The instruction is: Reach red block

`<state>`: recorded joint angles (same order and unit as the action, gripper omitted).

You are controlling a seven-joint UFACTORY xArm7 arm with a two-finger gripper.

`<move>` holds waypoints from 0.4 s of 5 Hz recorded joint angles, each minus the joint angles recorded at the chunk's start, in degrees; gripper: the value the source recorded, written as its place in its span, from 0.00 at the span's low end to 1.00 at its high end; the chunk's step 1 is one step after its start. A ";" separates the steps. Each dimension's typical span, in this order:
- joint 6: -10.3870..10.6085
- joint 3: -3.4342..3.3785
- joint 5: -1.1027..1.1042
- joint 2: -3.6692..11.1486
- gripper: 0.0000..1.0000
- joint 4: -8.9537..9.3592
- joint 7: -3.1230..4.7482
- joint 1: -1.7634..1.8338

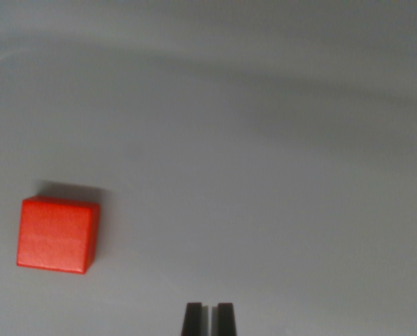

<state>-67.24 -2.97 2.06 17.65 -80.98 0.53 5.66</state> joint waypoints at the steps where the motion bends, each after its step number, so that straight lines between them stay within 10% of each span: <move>1: 2.69 -0.64 -0.09 1.74 0.00 1.08 0.18 0.73; 2: 2.69 -0.64 -0.09 1.74 0.00 1.08 0.18 0.73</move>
<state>-64.55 -3.61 1.97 19.40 -79.89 0.71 6.39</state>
